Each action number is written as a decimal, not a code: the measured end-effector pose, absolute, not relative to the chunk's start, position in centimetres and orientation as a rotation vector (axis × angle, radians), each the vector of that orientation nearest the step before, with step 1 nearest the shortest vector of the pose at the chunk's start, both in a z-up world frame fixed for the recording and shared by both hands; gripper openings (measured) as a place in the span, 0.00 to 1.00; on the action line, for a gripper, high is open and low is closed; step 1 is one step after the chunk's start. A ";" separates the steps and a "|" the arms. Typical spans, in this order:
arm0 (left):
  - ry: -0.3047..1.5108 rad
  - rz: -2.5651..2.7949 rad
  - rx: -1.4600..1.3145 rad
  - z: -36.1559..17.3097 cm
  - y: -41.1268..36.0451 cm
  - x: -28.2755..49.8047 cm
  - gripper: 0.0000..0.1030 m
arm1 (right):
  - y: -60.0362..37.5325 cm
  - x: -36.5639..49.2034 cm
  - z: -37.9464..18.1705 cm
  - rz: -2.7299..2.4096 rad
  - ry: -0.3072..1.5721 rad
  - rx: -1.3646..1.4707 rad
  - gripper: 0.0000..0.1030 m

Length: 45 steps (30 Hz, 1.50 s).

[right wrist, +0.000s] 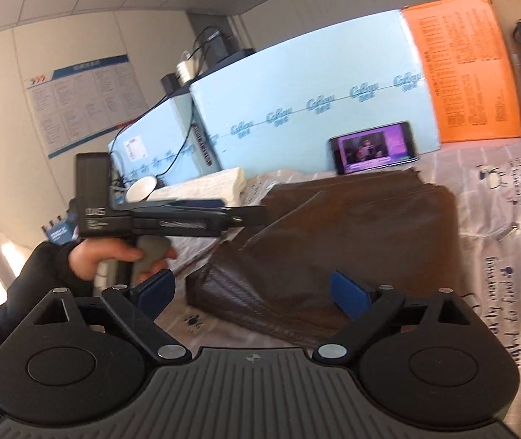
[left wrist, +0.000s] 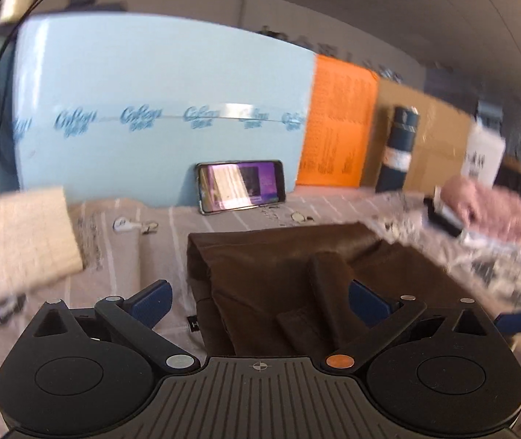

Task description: Fold clothes

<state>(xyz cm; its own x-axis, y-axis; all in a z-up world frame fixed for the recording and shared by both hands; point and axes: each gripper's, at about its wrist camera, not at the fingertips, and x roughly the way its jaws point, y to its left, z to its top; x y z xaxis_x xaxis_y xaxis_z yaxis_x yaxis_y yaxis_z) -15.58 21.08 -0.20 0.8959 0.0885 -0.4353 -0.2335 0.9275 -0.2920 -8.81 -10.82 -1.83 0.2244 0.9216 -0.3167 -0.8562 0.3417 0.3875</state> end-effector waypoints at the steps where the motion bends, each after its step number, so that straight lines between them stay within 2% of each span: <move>1: 0.433 0.162 -0.452 -0.3 22.3 -16.0 1.00 | -11.3 -8.1 -1.7 1.199 0.542 0.163 0.90; 5: 0.508 0.114 -0.673 -2.0 24.3 -16.5 1.00 | -13.2 -5.3 -1.4 1.063 0.550 0.244 0.93; 13: 0.591 0.043 -0.780 -4.1 23.8 -15.6 1.00 | -13.0 0.2 -3.1 0.943 0.755 0.308 0.93; 19: 0.580 -0.084 -0.874 -4.9 23.2 -14.9 1.00 | -10.8 3.1 -4.8 0.964 0.887 0.378 0.93; 25: 0.491 -0.242 -0.967 -5.7 22.4 -14.5 1.00 | -9.1 4.7 -5.5 1.063 0.966 0.493 0.91; 28: 0.453 -0.311 -0.976 -6.0 22.0 -14.5 1.00 | -9.2 4.5 -5.6 1.068 0.943 0.494 0.87; 30: 0.438 -0.297 -0.952 -5.9 21.5 -14.4 1.00 | -9.7 4.4 -5.8 1.060 0.932 0.517 0.72; 31: 0.438 -0.272 -0.924 -5.9 21.1 -14.3 0.98 | -9.8 4.5 -5.9 1.053 0.929 0.526 0.68; 32: 0.448 -0.231 -0.865 -5.7 20.5 -14.2 0.94 | -9.9 4.5 -6.1 1.037 0.930 0.530 0.58; 33: 0.459 -0.183 -0.786 -5.3 19.7 -14.0 0.82 | -10.0 4.6 -6.2 1.020 0.926 0.529 0.48; 34: 0.468 -0.139 -0.714 -5.1 19.0 -13.9 0.65 | -10.1 4.6 -6.3 1.007 0.918 0.523 0.44; 35: 0.476 -0.097 -0.649 -4.9 18.4 -13.9 0.54 | -10.1 4.6 -6.4 0.994 0.909 0.517 0.39; 36: 0.480 -0.065 -0.597 -4.8 18.0 -13.8 0.38 | -10.2 4.5 -6.5 0.984 0.899 0.513 0.35; 39: 0.445 -0.049 -0.574 -4.2 17.7 -14.3 0.28 | -10.7 4.2 -6.4 0.990 0.859 0.528 0.24; 41: 0.418 -0.047 -0.570 -3.8 17.5 -14.7 0.26 | -11.3 4.1 -6.1 1.028 0.827 0.566 0.18; 45: 0.374 -0.067 -0.539 -2.3 16.1 -14.7 0.23 | -12.4 3.3 -4.8 1.085 0.741 0.596 0.16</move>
